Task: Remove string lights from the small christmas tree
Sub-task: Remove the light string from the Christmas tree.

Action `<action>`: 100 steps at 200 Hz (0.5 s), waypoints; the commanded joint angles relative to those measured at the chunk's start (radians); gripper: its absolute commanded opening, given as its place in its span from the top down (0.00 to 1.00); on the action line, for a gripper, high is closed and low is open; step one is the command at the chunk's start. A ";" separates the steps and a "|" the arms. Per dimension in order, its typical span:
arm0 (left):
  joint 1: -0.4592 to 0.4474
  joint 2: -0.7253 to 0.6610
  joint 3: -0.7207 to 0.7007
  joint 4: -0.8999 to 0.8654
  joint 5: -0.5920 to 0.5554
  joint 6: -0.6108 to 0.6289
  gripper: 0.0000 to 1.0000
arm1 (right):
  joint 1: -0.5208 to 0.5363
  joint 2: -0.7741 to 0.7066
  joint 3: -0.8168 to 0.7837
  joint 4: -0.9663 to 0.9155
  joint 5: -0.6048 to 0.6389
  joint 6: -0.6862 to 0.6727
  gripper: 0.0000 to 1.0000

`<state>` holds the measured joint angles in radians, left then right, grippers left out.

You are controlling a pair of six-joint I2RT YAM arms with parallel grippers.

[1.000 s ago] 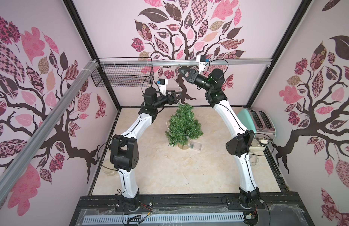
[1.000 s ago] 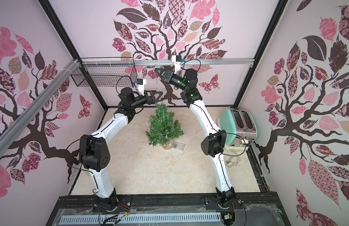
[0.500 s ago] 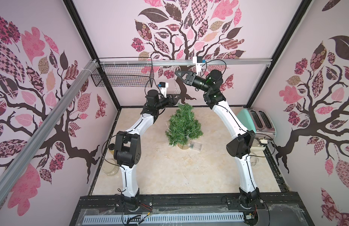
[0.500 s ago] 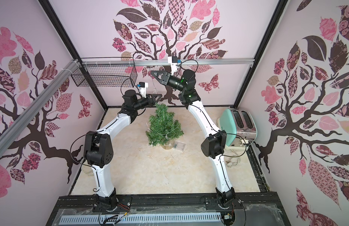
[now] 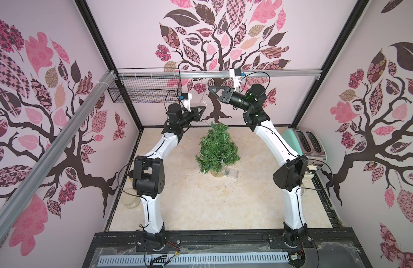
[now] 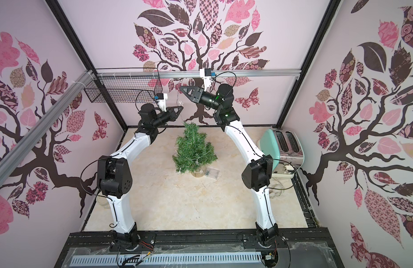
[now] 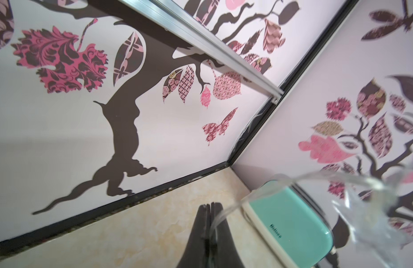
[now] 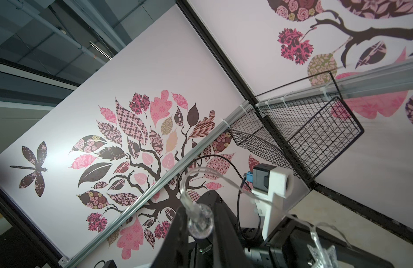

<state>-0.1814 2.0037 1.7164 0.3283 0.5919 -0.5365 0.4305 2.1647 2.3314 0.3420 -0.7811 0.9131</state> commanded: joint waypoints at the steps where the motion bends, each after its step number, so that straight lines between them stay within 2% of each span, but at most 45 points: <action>1: 0.018 -0.005 0.004 0.025 -0.016 -0.009 1.00 | -0.024 -0.045 -0.028 0.010 0.009 -0.017 1.00; 12: 0.026 -0.018 -0.004 0.027 -0.023 -0.013 1.00 | -0.036 -0.039 -0.020 -0.052 0.026 -0.031 1.00; 34: 0.032 -0.041 -0.013 0.022 -0.024 -0.015 1.00 | -0.053 -0.017 -0.001 -0.180 0.064 -0.063 0.86; 71: 0.038 -0.061 0.000 -0.063 -0.073 0.008 1.00 | -0.068 0.040 0.033 -0.326 0.118 -0.107 0.43; 80: 0.044 -0.059 0.012 -0.095 -0.090 0.004 1.00 | -0.073 0.048 0.032 -0.350 0.129 -0.114 0.39; 100: 0.060 -0.055 0.020 -0.115 -0.114 -0.014 1.00 | -0.084 0.035 -0.011 -0.364 0.162 -0.135 0.36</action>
<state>-0.1417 1.9766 1.7130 0.2649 0.5270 -0.5488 0.3531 2.2021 2.3299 0.0471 -0.6674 0.8207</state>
